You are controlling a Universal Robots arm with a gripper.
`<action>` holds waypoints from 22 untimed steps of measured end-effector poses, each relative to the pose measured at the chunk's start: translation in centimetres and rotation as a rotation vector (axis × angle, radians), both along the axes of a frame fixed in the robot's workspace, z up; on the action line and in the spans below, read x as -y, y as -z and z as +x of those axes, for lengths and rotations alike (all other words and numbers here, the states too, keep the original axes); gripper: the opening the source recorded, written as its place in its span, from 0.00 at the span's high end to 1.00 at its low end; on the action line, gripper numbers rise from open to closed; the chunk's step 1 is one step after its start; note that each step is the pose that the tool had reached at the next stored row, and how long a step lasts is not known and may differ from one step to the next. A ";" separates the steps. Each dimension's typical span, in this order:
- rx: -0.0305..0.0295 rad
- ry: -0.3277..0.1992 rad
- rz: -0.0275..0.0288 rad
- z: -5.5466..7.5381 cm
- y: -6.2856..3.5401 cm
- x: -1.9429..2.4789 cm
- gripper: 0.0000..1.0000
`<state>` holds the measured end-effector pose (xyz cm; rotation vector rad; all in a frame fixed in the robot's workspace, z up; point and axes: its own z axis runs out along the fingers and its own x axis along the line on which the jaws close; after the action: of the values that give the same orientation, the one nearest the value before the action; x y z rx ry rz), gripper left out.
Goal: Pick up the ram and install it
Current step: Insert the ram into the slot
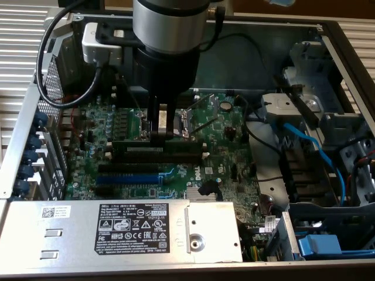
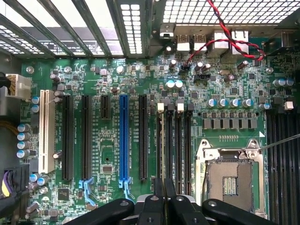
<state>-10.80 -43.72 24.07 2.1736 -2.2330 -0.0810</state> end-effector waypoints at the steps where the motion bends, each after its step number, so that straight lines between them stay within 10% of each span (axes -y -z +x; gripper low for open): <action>1: 0.0000 -0.001 -0.0003 0.0 0.00 0.00 0.88; 22: 0.0002 -0.002 -0.0015 0.0 0.04 -0.04 0.88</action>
<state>-10.81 -43.68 24.03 2.1754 -2.2300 -0.0790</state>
